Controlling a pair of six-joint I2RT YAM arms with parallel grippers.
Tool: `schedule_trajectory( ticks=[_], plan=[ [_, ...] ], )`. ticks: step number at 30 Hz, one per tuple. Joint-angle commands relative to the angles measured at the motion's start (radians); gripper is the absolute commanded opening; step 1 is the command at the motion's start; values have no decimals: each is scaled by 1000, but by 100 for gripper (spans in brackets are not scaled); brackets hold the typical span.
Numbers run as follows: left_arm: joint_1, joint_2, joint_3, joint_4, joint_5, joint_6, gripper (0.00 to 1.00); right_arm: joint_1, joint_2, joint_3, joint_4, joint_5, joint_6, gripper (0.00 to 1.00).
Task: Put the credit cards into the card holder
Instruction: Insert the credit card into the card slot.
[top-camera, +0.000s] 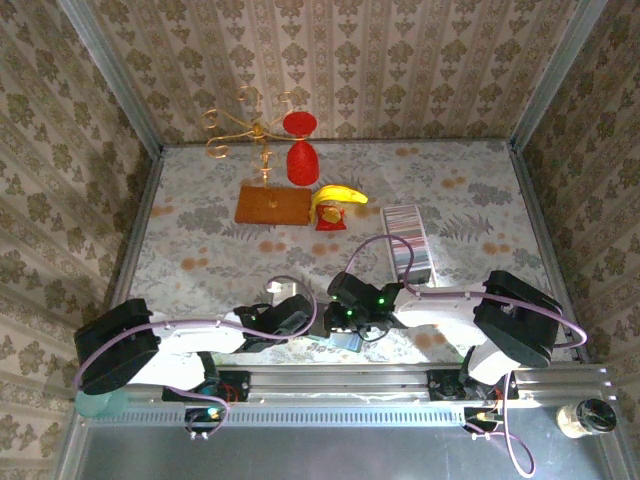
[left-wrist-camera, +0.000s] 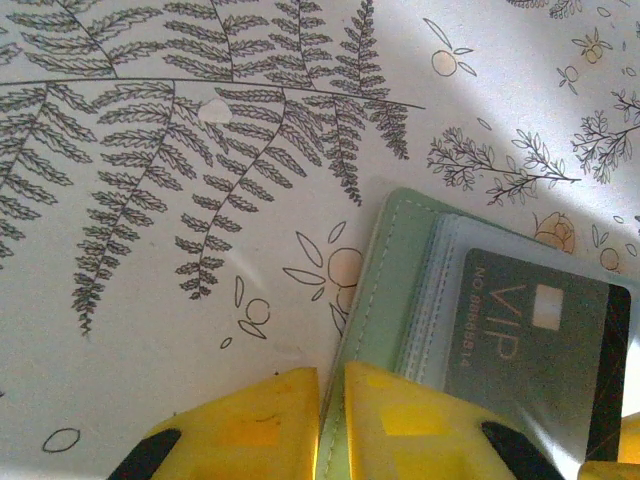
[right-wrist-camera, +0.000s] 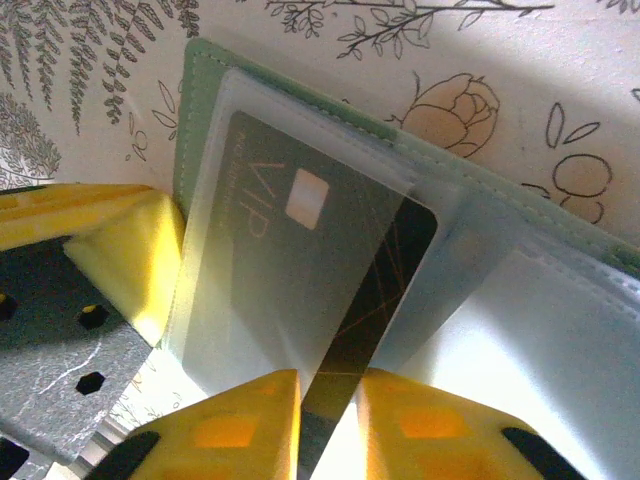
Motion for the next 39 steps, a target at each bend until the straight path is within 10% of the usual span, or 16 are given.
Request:
schedule_trajectory(
  ticks=[1, 39],
  plan=[
    [-30, 24, -35, -19, 114, -31, 16, 11, 16, 35, 26, 2, 12, 19],
    [-69, -154, -92, -68, 16, -109, 30, -9, -140, 4, -265, 183, -44, 41]
  ],
)
